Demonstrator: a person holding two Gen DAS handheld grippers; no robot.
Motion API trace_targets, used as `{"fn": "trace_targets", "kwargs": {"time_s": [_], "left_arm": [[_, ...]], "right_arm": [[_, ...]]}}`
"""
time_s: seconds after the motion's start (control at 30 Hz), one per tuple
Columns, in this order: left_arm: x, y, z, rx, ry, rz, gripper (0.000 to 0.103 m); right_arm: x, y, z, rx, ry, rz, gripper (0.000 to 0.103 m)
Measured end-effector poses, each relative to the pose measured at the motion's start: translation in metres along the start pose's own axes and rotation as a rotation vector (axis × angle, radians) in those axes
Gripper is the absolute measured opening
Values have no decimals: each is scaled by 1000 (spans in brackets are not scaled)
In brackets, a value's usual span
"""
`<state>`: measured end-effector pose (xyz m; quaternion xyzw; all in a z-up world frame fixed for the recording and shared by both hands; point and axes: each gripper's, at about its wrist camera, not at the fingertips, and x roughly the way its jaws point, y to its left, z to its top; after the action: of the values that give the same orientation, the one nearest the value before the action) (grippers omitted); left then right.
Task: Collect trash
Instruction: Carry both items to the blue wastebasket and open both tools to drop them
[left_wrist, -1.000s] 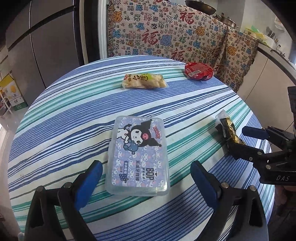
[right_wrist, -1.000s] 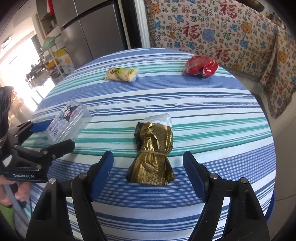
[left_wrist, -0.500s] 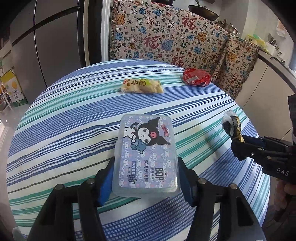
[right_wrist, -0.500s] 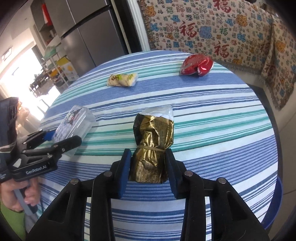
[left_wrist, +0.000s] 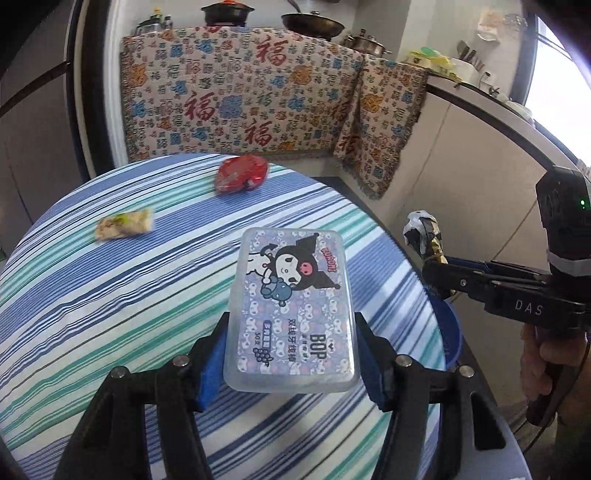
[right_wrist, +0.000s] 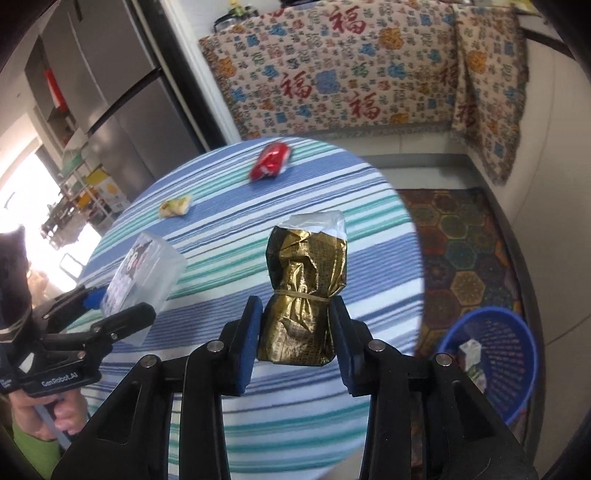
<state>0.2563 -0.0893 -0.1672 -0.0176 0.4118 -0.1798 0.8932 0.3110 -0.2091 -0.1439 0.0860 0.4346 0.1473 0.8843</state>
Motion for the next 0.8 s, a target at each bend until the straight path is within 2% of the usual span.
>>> {"fn": "trace_targets", "kwargs": {"time_s": [0.23, 0.43, 0.57, 0.8], "left_arm": [[44, -120, 21, 123, 34, -159, 62], [108, -204, 28, 179, 103, -234, 62], [152, -233, 25, 182, 152, -271, 62], [213, -251, 19, 195, 218, -286, 62]], "right_arm": [[-62, -126, -21, 161, -9, -176, 38], [-72, -203, -46, 266, 20, -247, 38], [-62, -243, -59, 329, 35, -258, 38], [-46, -283, -73, 401, 60, -243, 39]]}}
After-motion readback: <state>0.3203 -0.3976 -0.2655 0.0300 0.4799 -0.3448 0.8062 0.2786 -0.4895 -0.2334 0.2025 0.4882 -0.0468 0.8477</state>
